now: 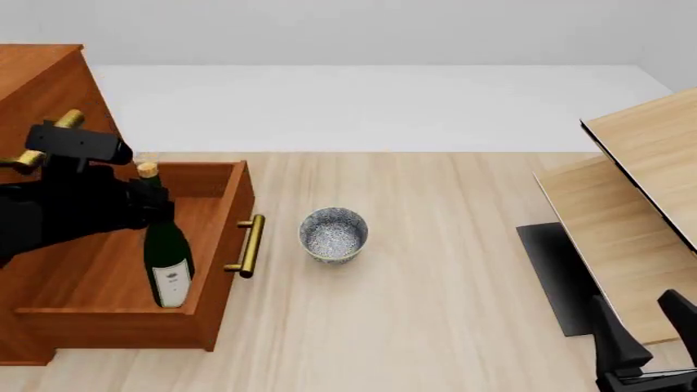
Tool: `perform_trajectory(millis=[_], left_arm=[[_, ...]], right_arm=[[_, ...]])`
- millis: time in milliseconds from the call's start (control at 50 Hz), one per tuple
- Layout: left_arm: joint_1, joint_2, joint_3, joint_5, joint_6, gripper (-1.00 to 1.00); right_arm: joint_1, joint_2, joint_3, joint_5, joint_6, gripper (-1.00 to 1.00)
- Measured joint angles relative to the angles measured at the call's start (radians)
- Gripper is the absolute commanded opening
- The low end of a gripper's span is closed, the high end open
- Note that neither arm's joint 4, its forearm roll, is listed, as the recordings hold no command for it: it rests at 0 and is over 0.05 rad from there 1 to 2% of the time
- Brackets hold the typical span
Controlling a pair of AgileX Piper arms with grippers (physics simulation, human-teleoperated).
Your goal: Put the wine bottle in the bottom drawer of the cabinet.
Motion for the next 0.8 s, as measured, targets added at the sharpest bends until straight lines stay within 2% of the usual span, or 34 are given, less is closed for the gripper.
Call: perform_trajectory(millis=[220, 460, 800], left_arm=[[0.006, 0.018, 0.017, 0.007, -0.020, -1.00], [-0.010, 0.047, -0.006, 0.020, -0.107, -1.00], [-0.054, 0.126, -0.065, 0.026, -0.188, -1.00]], right_arm=[[0.002, 0.001, 0.000, 0.000, 0.000, 1.00], [0.004, 0.002, 0.000, -0.002, 0.000, 1.00], [0.004, 0.001, 0.000, 0.000, 0.000, 1.00]])
